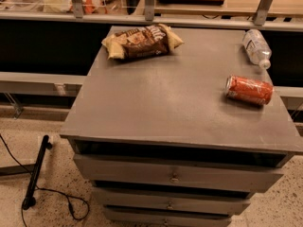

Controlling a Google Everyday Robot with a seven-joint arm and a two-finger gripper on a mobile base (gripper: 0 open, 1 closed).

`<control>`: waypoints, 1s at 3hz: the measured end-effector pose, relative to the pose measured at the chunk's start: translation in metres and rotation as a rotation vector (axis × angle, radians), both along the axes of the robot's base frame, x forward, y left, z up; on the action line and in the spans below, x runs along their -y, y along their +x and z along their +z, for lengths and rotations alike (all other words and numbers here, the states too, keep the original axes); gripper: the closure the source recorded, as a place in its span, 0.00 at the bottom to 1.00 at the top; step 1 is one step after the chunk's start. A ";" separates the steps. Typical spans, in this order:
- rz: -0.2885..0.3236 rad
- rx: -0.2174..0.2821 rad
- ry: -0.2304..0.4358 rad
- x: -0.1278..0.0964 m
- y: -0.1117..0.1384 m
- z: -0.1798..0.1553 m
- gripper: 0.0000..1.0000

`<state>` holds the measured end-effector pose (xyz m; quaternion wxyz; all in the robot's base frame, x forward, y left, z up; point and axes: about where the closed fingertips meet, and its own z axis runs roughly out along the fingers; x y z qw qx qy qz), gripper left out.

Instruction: Move coke can near brown chip bag

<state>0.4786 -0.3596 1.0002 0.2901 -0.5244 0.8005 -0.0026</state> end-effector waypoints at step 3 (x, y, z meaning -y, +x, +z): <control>-0.161 0.086 0.200 0.066 -0.054 -0.033 0.00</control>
Offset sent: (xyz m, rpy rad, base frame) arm -0.0800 -0.0899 -0.0335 0.2285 -0.0761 -0.2006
